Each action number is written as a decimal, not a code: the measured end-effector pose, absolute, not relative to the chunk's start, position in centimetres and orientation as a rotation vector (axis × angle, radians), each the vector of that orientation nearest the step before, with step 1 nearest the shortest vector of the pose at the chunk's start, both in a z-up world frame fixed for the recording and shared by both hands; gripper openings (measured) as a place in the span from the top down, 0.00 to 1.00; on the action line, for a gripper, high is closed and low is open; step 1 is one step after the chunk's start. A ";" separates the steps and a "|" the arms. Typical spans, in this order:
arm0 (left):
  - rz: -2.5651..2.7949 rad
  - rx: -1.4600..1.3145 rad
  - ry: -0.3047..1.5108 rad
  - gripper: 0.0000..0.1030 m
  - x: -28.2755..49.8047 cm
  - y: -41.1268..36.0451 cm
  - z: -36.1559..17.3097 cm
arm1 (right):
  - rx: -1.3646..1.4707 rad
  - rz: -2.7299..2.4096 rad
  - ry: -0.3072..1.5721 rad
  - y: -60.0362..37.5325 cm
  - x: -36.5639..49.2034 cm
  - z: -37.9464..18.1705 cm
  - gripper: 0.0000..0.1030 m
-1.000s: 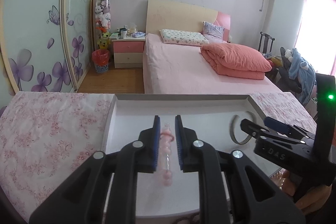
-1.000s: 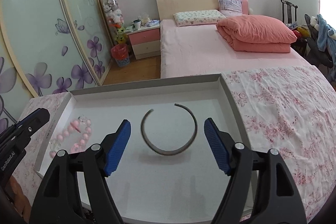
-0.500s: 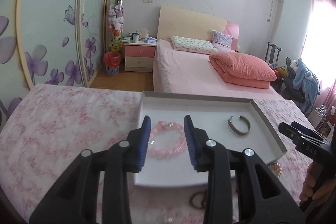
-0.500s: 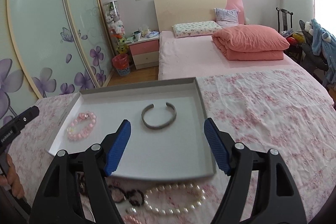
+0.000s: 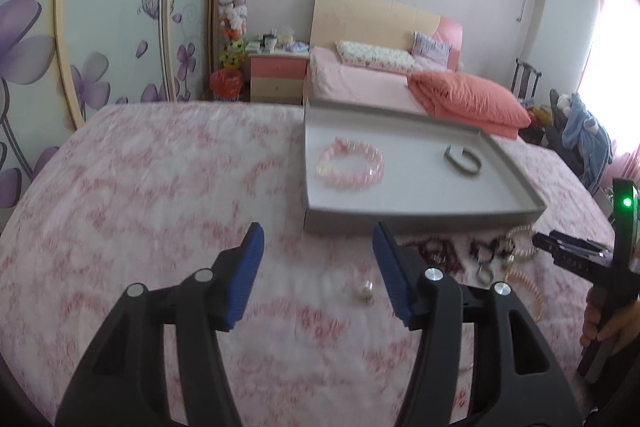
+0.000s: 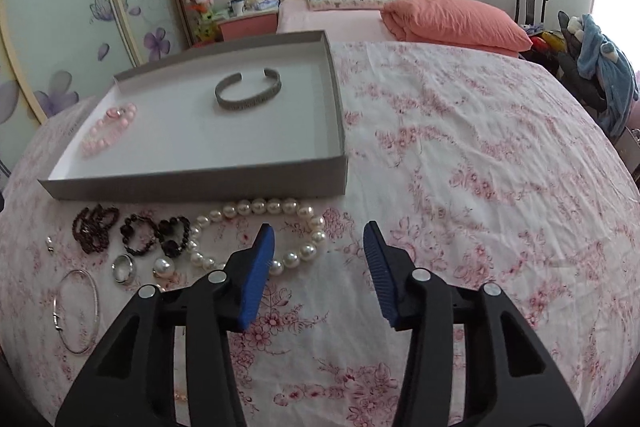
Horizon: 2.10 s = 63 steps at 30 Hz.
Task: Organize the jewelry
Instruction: 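Grasp the pearl earring with the left tool while the right tool grasps the white pearl necklace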
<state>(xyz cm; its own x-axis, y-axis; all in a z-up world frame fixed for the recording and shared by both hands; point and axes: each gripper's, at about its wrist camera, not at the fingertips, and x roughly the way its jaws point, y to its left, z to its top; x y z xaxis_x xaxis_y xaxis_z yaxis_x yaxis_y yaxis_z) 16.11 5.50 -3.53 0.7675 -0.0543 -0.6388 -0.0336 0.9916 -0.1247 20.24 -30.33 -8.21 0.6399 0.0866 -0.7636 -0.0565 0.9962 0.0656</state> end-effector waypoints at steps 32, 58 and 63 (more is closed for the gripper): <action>-0.095 0.001 0.841 0.38 16.6 1.7 -7.9 | 0.071 0.048 0.879 -31.5 19.3 -8.7 0.90; 0.038 -0.003 0.896 0.87 19.5 1.9 -9.1 | 0.072 0.056 0.881 -31.2 19.3 -8.8 0.89; 0.035 -0.029 0.896 0.87 19.5 2.4 -9.1 | 0.077 0.059 0.881 -31.2 19.3 -8.7 0.89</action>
<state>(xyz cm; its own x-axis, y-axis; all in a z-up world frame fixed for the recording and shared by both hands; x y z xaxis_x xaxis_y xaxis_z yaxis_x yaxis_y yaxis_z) 19.54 2.35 -9.11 0.6245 0.0189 -0.7808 -0.0429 0.9990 -0.0101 19.29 -31.16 -8.71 0.6353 0.0832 -0.7678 -0.0199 0.9956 0.0914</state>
